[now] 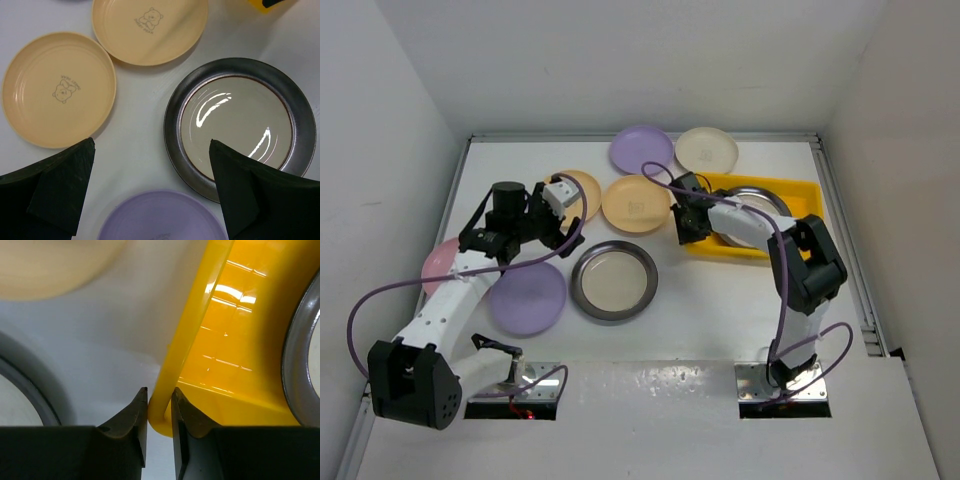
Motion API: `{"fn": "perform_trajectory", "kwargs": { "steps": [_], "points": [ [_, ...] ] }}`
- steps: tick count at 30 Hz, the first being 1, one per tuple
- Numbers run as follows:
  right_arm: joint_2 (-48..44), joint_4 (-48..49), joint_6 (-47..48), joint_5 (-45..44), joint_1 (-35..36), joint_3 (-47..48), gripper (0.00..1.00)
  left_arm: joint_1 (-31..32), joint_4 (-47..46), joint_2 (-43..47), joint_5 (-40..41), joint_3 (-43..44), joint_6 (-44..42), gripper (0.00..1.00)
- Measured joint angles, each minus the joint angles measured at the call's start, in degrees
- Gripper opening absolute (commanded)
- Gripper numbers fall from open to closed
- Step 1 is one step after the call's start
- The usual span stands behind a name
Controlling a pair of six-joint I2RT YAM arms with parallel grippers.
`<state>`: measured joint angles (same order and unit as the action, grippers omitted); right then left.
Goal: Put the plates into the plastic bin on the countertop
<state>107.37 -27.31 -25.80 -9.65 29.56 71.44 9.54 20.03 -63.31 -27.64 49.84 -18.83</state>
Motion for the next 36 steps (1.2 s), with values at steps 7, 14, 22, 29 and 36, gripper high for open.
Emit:
{"fn": "perform_trajectory", "kwargs": {
  "steps": [7,14,22,29,36],
  "points": [
    [-5.35,-1.22,0.81,-1.88,3.28,-6.51,0.01,0.0,0.0,0.42,0.15,-0.96,-0.02,0.96],
    [-7.65,-1.42,1.09,-2.36,4.39,-9.29,0.17,0.0,-0.37,0.44,0.26,-1.36,-0.02,0.96],
    [-7.72,-5.4,0.39,-0.42,4.33,-6.43,0.79,0.0,-0.42,0.44,0.28,-1.44,-0.02,0.97],
    [-19.1,6.4,-3.82,4.17,6.51,-8.55,0.28,0.0,-0.35,1.29,1.97,-1.44,0.13,0.97],
    [-11.85,17.22,-12.09,18.67,7.43,-13.94,0.6,0.0,2.45,3.58,5.22,-1.44,2.36,0.93]
  ]
}}
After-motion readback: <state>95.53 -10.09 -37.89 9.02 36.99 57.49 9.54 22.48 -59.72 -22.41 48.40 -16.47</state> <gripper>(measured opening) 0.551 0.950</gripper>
